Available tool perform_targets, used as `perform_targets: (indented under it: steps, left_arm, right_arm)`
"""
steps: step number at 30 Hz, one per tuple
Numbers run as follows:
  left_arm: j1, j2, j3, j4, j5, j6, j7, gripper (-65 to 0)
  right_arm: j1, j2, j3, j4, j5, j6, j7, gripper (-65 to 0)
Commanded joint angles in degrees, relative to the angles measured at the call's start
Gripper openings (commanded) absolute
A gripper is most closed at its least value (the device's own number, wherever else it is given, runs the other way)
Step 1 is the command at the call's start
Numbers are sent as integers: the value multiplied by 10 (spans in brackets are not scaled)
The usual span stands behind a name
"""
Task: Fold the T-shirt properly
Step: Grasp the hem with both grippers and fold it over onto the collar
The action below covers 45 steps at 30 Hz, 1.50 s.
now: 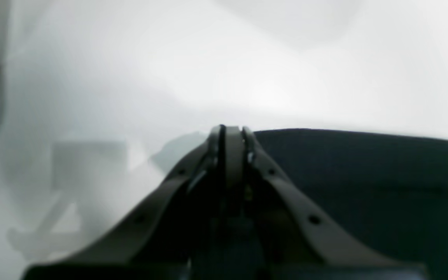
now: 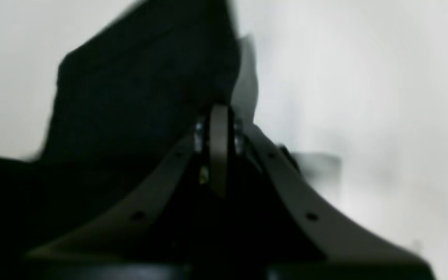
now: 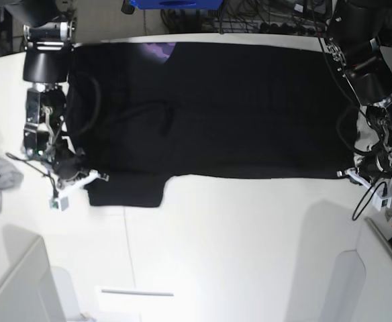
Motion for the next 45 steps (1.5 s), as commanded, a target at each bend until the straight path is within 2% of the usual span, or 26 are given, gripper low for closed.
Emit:
perform_targets:
  steps: [1,4,7,10,12,14,16,21,24,26,29,38,42,45]
  left_arm:
    - [2,-11,-12,27,1,-12,8,-650]
    - [43,-10,-35,95,1,-48,47,-650]
    - [93,-10,-62,168,-1,-78,87,-650]
    - [140,-12,-85,221,-44,-105,121,-650]
    - [170,-15,-100,240,-86,-104,134,-650]
    - [197,-34,-102,248,-115,-104,134,-650]
    - [215,-41,-105,250,-133,-104,134,-650]
    - [244,-54,-106,251,-137,-107,134,-650]
    - [260,-56,-106,251,-137,-108,133,-650]
    - [276,-56,-102,257,-137,-108,133,-650]
    - [306,-54,-101,290,-137,-108,133,-650]
    - [375,-54,-101,329,-134,-107,133,-650]
    - [387,-55,-100,329,-133,-106,132,-650]
    - [389,-55,-87,329,-133,-104,132,-650]
  right_arm:
    - [0,6,13,39,10,6,11,-650]
    - [-58,5,46,125,13,7,1,-650]
    - [-114,0,78,214,14,8,-36,-650]
    - [-175,-17,107,295,25,9,-45,-650]
    - [-215,-25,126,336,46,9,-46,-650]
    - [-247,-28,139,361,70,9,-46,-650]
    - [-281,-29,156,379,113,9,-43,-650]
    - [-356,-29,208,394,239,9,-42,-650]
    - [-396,-28,222,395,292,10,-42,-650]
    - [-421,-28,225,396,312,25,-42,-650]
    - [-451,-29,224,395,312,53,-42,-650]
    - [-523,-29,220,392,307,57,-27,-650]
    - [-520,-57,208,388,217,58,-10,-650]
    - [-519,-69,204,387,176,58,-5,-650]
